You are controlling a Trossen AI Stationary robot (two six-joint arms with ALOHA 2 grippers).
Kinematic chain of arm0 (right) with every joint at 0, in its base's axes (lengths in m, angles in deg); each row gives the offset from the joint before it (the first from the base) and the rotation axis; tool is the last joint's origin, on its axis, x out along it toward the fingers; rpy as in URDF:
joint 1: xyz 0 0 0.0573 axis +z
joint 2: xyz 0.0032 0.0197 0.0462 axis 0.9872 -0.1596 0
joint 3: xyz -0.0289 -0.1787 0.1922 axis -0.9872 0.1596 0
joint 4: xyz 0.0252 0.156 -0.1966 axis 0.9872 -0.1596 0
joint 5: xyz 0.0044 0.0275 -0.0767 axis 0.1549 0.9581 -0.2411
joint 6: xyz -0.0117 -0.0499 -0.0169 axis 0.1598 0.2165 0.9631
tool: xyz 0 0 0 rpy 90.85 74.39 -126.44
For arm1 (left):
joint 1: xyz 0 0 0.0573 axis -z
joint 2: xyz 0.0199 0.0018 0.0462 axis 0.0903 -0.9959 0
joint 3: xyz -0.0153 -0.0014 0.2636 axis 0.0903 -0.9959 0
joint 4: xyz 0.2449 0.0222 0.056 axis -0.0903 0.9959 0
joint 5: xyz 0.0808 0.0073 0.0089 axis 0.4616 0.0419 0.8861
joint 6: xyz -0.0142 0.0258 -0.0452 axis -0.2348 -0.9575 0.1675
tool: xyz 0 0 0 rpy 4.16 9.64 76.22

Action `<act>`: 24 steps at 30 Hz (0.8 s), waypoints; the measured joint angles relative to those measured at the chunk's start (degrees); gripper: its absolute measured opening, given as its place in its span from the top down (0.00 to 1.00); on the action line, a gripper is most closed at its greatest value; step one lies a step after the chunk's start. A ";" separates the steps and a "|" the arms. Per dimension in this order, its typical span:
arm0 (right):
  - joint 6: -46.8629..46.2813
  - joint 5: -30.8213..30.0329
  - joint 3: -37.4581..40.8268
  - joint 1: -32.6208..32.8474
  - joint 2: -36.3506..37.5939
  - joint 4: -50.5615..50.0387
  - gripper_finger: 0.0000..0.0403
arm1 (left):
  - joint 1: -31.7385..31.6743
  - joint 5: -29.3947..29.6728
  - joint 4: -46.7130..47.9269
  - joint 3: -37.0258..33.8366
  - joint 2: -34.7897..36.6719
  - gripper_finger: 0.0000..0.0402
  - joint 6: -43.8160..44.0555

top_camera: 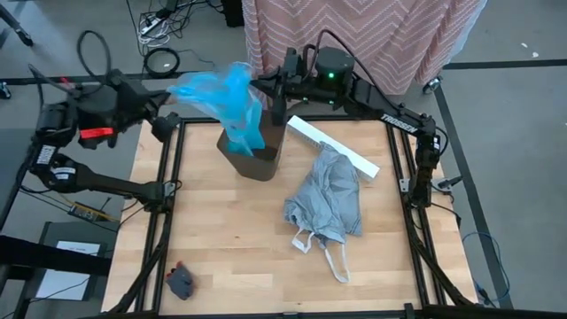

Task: Place trash/remove bag and relplace
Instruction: Insert a new trash bag into the trash bin

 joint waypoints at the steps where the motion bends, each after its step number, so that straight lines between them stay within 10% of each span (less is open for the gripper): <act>1: 0.25 -0.02 0.00 -0.23 0.01 -1.38 1.00 | 0.00 -0.19 -0.62 -1.35 0.25 0.99 -0.01; 12: 1.76 -7.51 0.01 -2.06 0.03 -29.12 1.00 | 0.00 -1.81 -4.11 -24.59 3.03 0.99 4.46; 24: -0.01 -10.18 0.01 -0.77 0.51 -49.69 1.00 | 0.00 -17.96 -6.38 -35.05 10.27 0.99 18.78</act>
